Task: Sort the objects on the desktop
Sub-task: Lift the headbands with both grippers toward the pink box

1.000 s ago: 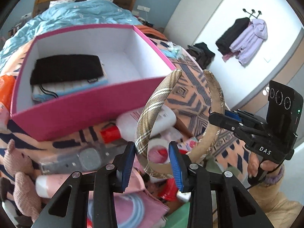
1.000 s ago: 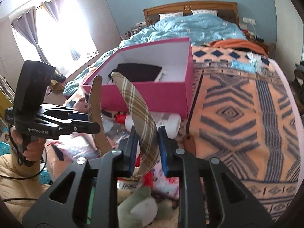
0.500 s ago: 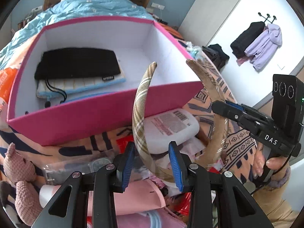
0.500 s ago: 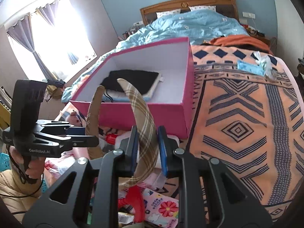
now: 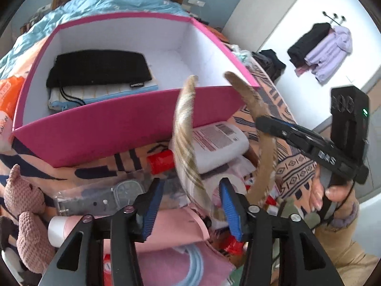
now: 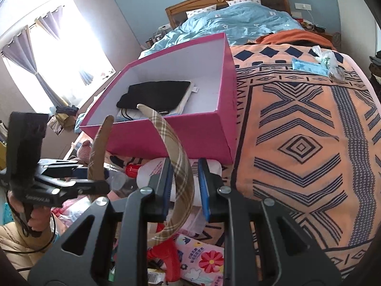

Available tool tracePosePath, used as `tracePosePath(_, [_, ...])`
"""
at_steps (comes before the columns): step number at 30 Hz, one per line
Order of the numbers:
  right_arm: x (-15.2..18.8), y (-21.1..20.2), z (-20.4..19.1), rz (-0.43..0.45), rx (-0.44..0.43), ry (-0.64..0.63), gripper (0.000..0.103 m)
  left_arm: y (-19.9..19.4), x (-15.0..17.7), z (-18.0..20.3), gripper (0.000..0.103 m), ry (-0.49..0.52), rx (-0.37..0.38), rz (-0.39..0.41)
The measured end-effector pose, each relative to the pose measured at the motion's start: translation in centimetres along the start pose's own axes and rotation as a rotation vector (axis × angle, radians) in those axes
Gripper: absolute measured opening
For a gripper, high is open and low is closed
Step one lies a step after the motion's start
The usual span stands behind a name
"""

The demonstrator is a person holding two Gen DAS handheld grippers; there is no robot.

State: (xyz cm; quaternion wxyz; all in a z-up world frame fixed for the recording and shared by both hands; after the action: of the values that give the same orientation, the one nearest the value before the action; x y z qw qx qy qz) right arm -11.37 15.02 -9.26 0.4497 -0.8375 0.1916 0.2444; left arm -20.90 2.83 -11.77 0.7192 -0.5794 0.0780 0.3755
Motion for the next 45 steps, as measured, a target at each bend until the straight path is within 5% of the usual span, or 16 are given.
tracePosePath(5, [0.0,-0.2,0.0,0.004,0.003,0.012,0.023,-0.2,0.8,1.0,0.049,0.017,0.015,-0.015])
tracePosePath(7, [0.1,-0.3,0.0,0.002,0.001,0.012,0.023,0.3,1.0,1.3,0.034,0.017,0.032,-0.022])
tracePosePath(10, [0.4,-0.2,-0.1,-0.015,0.002,0.010,0.024,1.2,1.0,0.9,0.029,-0.009,0.031,-0.043])
tracePosePath(19, [2.1,-1.9,0.5,-0.039,0.016,0.001,0.035,1.8,1.1,0.1,0.027,-0.052,0.049,-0.049])
tracePosePath(32, [5.7,-1.4,1.1,-0.150,0.025,-0.011,0.034,3.0,1.9,0.8,0.027,-0.041,0.055,-0.101])
tracePosePath(45, [4.3,-3.6,-0.9,-0.045,0.019,-0.062,0.024,0.1,0.4,1.1,0.027,-0.023,0.026,0.000])
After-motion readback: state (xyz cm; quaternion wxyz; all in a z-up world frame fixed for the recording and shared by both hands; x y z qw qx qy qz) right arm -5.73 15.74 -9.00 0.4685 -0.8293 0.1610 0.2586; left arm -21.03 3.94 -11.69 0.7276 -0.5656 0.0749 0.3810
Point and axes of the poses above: each gripper's, at about its wrist camera, not at the fingertips, and y roughly the way its jaws point, z to its right, x to its underside, the point moved 10 cm from there along y, roughly the way its jaws point, and after that the axes turned 11 degrees about y, right-handed, at the moved point
